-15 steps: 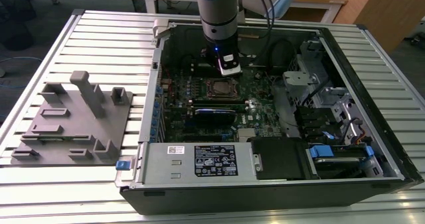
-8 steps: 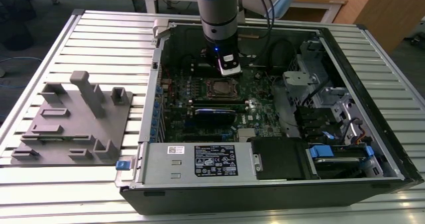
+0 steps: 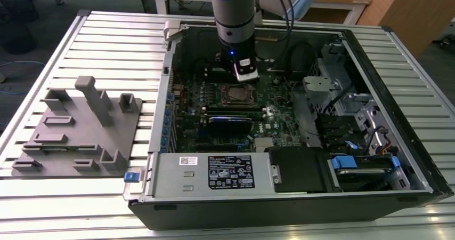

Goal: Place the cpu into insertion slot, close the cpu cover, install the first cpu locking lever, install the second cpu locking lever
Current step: 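Install the first cpu locking lever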

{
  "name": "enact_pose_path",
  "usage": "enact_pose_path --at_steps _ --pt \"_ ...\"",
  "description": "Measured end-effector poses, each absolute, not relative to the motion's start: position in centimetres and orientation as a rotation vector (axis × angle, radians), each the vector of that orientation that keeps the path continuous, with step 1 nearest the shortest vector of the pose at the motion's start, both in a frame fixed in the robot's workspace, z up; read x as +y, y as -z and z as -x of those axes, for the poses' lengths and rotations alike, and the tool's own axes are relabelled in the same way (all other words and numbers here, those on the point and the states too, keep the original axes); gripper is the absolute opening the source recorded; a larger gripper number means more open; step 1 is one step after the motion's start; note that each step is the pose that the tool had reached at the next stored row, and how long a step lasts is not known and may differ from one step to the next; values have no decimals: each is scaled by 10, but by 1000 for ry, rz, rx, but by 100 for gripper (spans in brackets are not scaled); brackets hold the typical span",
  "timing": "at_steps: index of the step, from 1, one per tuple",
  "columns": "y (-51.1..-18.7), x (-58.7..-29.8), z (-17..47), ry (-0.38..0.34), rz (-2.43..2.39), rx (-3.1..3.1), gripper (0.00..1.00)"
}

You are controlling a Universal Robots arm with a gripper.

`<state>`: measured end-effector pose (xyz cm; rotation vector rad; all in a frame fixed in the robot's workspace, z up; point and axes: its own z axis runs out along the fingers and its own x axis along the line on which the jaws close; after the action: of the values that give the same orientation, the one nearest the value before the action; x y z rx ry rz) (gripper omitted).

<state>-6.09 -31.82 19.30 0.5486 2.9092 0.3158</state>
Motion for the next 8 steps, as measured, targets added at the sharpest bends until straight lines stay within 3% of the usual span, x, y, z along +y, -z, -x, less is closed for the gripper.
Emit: enact_pose_path --at_steps 8 --pt "-193 -319 61 -316 -548 2909 11"
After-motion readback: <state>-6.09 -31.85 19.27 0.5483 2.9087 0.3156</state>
